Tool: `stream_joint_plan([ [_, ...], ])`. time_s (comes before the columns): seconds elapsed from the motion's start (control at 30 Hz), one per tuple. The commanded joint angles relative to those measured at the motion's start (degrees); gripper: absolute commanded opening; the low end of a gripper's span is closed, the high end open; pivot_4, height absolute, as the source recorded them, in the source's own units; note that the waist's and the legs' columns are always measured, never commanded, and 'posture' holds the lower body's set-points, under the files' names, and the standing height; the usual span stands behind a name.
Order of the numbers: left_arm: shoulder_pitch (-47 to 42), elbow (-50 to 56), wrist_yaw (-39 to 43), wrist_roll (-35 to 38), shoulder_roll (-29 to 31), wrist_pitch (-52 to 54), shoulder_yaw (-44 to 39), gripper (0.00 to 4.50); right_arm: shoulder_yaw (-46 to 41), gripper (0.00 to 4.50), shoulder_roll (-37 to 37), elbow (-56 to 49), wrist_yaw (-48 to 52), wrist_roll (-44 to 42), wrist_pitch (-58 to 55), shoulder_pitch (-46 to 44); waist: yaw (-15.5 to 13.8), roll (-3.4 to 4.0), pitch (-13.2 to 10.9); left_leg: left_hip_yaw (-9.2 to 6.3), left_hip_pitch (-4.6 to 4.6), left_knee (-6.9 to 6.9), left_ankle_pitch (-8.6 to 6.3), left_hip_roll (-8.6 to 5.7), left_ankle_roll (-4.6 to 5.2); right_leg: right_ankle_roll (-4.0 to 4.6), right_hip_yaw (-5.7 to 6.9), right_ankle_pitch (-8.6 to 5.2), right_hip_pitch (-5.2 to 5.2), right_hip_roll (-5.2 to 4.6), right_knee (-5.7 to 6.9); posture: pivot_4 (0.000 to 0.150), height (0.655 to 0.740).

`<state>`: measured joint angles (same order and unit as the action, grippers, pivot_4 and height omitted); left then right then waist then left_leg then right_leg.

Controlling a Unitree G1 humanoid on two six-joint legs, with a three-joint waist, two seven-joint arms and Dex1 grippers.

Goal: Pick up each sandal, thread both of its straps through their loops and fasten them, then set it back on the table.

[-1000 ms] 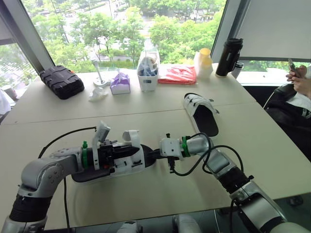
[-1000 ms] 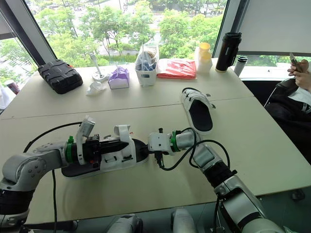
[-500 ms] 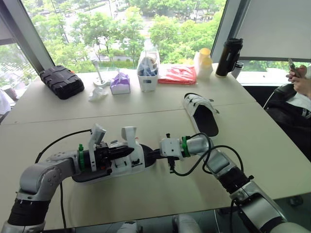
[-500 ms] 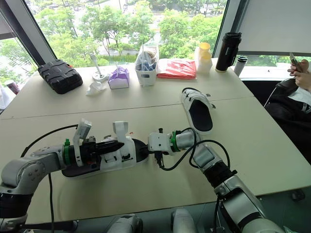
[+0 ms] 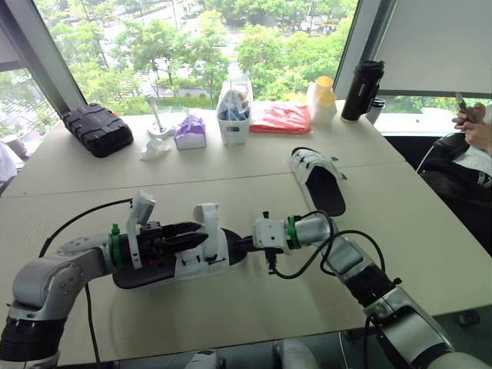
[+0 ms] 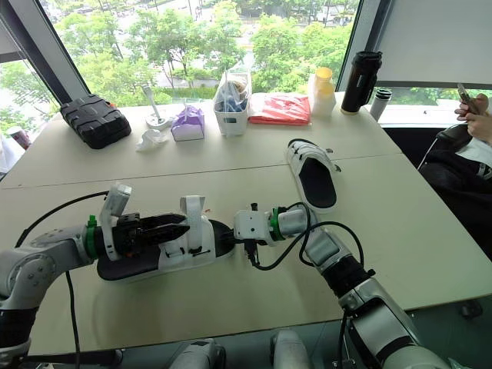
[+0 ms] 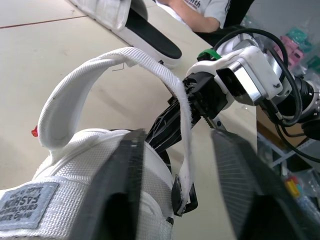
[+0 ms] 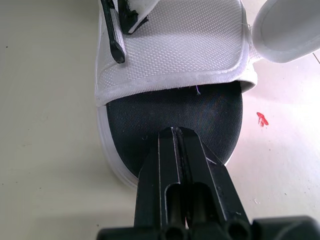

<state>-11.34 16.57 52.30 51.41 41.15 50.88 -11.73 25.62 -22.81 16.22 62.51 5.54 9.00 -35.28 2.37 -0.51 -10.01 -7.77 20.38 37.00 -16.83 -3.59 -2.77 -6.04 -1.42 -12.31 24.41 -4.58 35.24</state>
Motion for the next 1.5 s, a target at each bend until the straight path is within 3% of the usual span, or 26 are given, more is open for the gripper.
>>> stream_joint_plan([
  [0.03,0.30,2.22,0.21,1.18,1.11,0.27,-1.23,4.09,0.84,0.00,0.16,-0.32,0.11,0.89,-0.37,0.54,0.01,0.00,0.00,0.01,0.00,0.00,0.00,0.00,0.00,0.00,0.00,0.00,0.00,0.00,0.00,0.150,0.7400],
  [0.07,0.14,2.21,-0.13,1.27,0.89,0.44,-1.08,4.49,0.82,0.00,0.17,-0.29,0.07,0.89,-0.36,0.53,0.02,0.00,0.00,0.00,0.00,0.00,0.00,0.00,0.00,0.00,0.00,0.00,0.00,0.00,0.00,0.150,0.7400],
  [0.33,-5.15,1.08,-2.27,0.56,-1.99,1.65,3.33,4.49,0.81,0.00,0.27,0.36,-0.08,1.04,-0.18,0.12,-0.01,-0.01,0.01,0.01,0.00,0.01,0.00,0.00,0.00,-0.01,0.00,0.00,0.00,0.00,0.00,0.150,0.7400],
  [0.77,-7.79,3.73,-1.70,-8.85,1.77,-2.39,9.52,4.49,0.64,0.00,0.01,-0.15,-0.49,1.10,-0.55,0.63,0.05,-0.01,0.00,0.07,0.01,0.00,0.00,0.00,0.00,0.00,0.00,0.00,0.01,0.02,0.00,0.150,0.7400],
  [1.47,-6.87,6.44,-3.68,-7.46,1.84,-1.36,7.85,4.49,0.83,0.00,0.39,1.13,-0.43,1.33,0.03,-0.19,0.06,-0.01,0.00,0.09,0.00,0.00,0.00,0.00,0.00,0.00,0.00,0.00,0.00,0.02,0.00,0.150,0.7400],
  [1.5,-6.56,6.37,-4.09,-6.86,1.26,-1.05,7.66,4.26,0.84,0.00,0.34,1.02,-0.42,1.35,0.01,-0.10,0.05,-0.01,0.00,0.09,0.00,0.00,0.00,0.00,0.00,-0.01,0.00,0.00,0.00,0.02,0.00,0.150,0.7400],
])
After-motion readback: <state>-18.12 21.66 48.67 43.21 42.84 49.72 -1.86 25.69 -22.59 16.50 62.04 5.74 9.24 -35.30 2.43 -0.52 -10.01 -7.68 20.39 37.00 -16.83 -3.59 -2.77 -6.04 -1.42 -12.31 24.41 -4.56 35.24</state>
